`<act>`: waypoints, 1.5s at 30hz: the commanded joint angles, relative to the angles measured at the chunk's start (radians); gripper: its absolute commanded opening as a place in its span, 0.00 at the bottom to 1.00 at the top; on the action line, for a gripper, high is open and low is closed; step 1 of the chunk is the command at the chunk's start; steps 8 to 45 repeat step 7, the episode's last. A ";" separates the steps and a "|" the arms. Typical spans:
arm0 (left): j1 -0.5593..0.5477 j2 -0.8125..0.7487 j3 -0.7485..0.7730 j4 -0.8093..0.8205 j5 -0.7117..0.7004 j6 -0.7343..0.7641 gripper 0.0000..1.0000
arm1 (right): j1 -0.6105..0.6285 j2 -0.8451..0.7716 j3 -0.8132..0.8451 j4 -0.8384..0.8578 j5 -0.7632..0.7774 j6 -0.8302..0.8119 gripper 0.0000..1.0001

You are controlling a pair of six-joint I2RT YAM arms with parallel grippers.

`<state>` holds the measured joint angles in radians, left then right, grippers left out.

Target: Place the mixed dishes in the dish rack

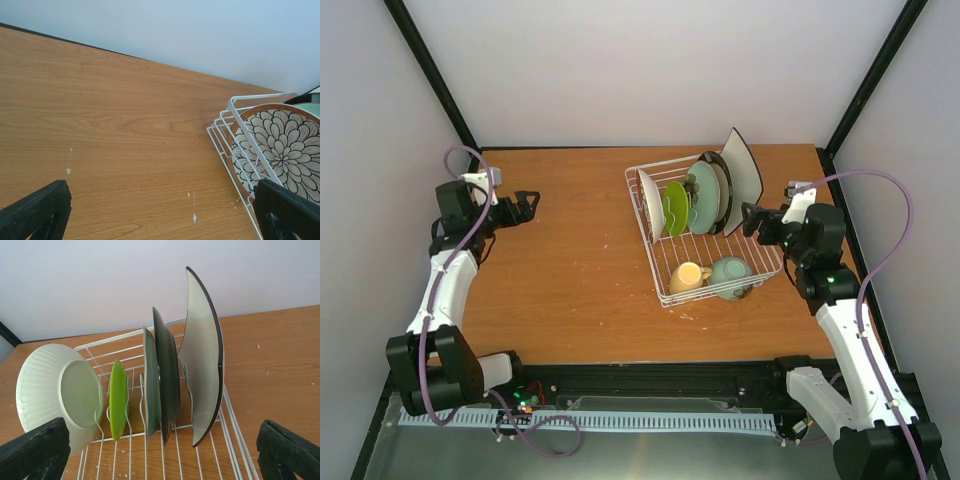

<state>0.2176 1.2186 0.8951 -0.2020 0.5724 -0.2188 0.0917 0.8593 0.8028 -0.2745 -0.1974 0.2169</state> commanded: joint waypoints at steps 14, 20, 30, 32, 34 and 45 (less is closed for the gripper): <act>0.000 -0.071 0.042 0.033 0.006 0.006 1.00 | 0.005 -0.024 0.053 -0.049 0.059 -0.032 1.00; 0.000 -0.071 0.042 0.033 0.006 0.006 1.00 | 0.005 -0.024 0.053 -0.049 0.059 -0.032 1.00; 0.000 -0.071 0.042 0.033 0.006 0.006 1.00 | 0.005 -0.024 0.053 -0.049 0.059 -0.032 1.00; 0.000 -0.071 0.042 0.033 0.006 0.006 1.00 | 0.005 -0.024 0.053 -0.049 0.059 -0.032 1.00; 0.000 -0.071 0.042 0.033 0.006 0.006 1.00 | 0.005 -0.024 0.053 -0.049 0.059 -0.032 1.00; 0.000 -0.071 0.042 0.033 0.006 0.006 1.00 | 0.005 -0.024 0.053 -0.049 0.059 -0.032 1.00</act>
